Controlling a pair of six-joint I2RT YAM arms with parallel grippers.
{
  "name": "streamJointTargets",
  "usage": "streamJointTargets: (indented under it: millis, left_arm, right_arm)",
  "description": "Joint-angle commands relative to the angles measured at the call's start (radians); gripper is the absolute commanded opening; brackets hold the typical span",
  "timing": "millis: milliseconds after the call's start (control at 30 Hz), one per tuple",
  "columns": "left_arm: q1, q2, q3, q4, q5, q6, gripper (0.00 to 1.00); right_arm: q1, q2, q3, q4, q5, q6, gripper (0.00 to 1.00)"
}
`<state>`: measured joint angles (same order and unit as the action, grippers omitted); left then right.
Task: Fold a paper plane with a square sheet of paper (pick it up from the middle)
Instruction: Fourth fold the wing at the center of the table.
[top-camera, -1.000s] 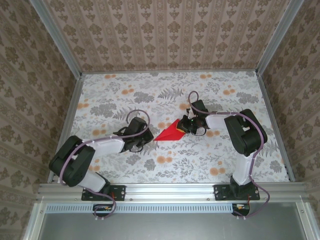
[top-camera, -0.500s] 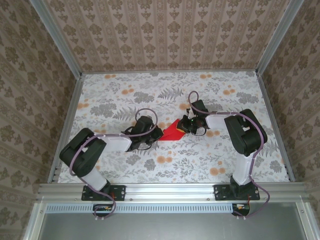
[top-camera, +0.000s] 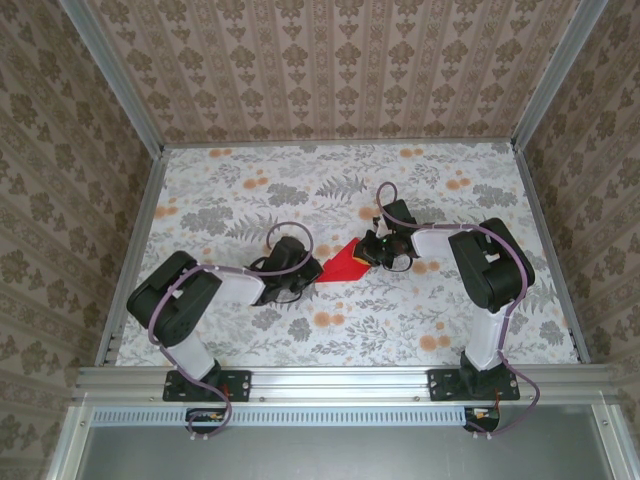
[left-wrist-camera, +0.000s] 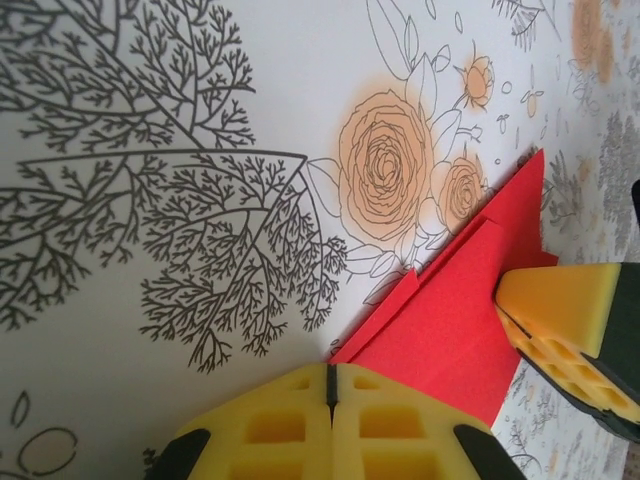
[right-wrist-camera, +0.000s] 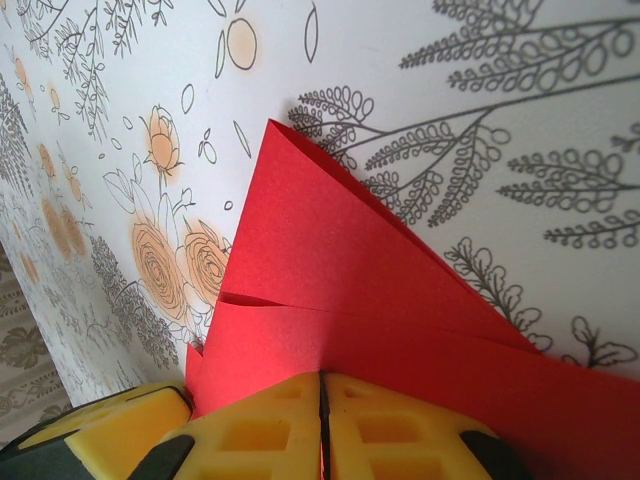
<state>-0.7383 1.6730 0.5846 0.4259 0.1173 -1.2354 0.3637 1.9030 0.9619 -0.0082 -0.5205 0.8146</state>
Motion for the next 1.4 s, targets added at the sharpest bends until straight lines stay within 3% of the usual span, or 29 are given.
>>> streamJointTargets:
  millis: [0, 233, 433, 567, 833, 1367]
  left_arm:
    - [0.003, -0.009, -0.069, -0.049, -0.049, -0.053, 0.0]
    - [0.006, -0.02, -0.109, -0.042, -0.073, -0.073, 0.0]
    - [0.01, 0.01, -0.101, -0.027, -0.053, -0.078, 0.0]
    - [0.011, 0.007, -0.103, -0.039, -0.055, -0.082, 0.0]
    - [0.013, 0.008, -0.096, -0.068, -0.058, -0.082, 0.0]
    - [0.013, 0.004, -0.091, -0.084, -0.053, -0.077, 0.0]
  right_arm:
    - [-0.016, 0.092, -0.059, -0.173, 0.186, -0.01, 0.11]
    - [-0.019, 0.074, -0.047, -0.156, 0.165, -0.022, 0.11]
    - [-0.01, -0.009, 0.025, -0.059, 0.008, -0.045, 0.12]
    - [0.029, -0.051, 0.046, -0.014, -0.033, -0.025, 0.12]
    - [0.141, -0.067, -0.015, 0.093, -0.029, 0.055, 0.11]
    - [0.201, 0.056, 0.038, 0.063, -0.029, 0.052, 0.1]
